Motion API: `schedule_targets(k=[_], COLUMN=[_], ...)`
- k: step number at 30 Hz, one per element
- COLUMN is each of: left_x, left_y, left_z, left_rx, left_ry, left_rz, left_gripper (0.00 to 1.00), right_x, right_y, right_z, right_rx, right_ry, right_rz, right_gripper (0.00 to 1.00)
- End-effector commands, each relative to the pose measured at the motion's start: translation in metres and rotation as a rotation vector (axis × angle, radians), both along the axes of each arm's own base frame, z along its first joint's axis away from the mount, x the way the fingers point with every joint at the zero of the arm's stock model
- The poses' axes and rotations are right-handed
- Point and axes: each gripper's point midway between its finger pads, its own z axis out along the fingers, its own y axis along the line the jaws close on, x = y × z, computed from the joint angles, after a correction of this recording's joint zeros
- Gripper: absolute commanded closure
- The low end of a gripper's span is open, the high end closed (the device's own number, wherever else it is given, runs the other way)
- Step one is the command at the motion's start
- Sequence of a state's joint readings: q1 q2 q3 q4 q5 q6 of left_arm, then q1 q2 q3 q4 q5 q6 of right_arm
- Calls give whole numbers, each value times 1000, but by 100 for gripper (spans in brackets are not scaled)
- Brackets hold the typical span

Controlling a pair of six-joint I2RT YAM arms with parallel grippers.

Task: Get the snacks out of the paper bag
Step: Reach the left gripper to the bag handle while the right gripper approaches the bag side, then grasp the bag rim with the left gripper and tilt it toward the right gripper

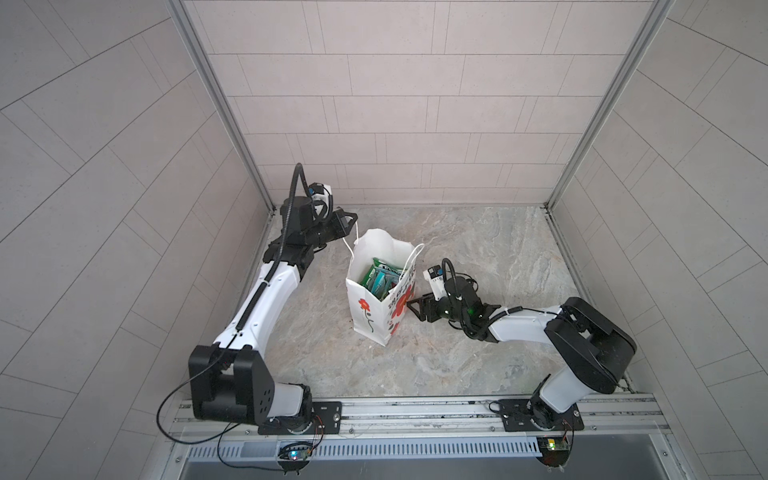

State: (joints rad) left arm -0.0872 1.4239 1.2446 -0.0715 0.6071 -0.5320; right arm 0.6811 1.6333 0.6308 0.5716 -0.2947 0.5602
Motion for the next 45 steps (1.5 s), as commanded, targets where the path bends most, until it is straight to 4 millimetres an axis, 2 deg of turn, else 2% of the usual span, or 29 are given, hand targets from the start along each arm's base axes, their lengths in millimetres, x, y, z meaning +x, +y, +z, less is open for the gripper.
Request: schedule_targets(k=[1, 6, 12, 17, 24, 31, 38, 41, 45], left_x=[24, 54, 88, 100, 86, 74, 49, 34, 15], left_y=[-8, -17, -32, -41, -52, -58, -70, -74, -81], left_z=[41, 51, 60, 65, 87, 103, 91, 82, 69], left_rx=[-1, 10, 10, 4, 12, 6, 39, 76, 130], left_ry=[-154, -152, -128, -111, -164, -193, -167, -161, -158], left_rz=[-30, -60, -146, -180, -250, -299, -313, -299, -277], left_gripper=[100, 100, 100, 100, 100, 100, 100, 100, 100], right_x=[22, 43, 75, 108, 147, 169, 161, 152, 137], right_y=[15, 20, 32, 37, 41, 53, 43, 28, -2], right_z=[26, 15, 11, 8, 6, 5, 0, -3, -7], right_rx=[121, 116, 91, 77, 76, 81, 67, 45, 26], right_ry=[-58, -68, -81, -79, -75, -70, -60, -54, -42], right_rz=[-62, -123, -164, -202, -232, -228, -237, -256, -291], right_gripper=[28, 28, 28, 28, 28, 28, 27, 26, 25])
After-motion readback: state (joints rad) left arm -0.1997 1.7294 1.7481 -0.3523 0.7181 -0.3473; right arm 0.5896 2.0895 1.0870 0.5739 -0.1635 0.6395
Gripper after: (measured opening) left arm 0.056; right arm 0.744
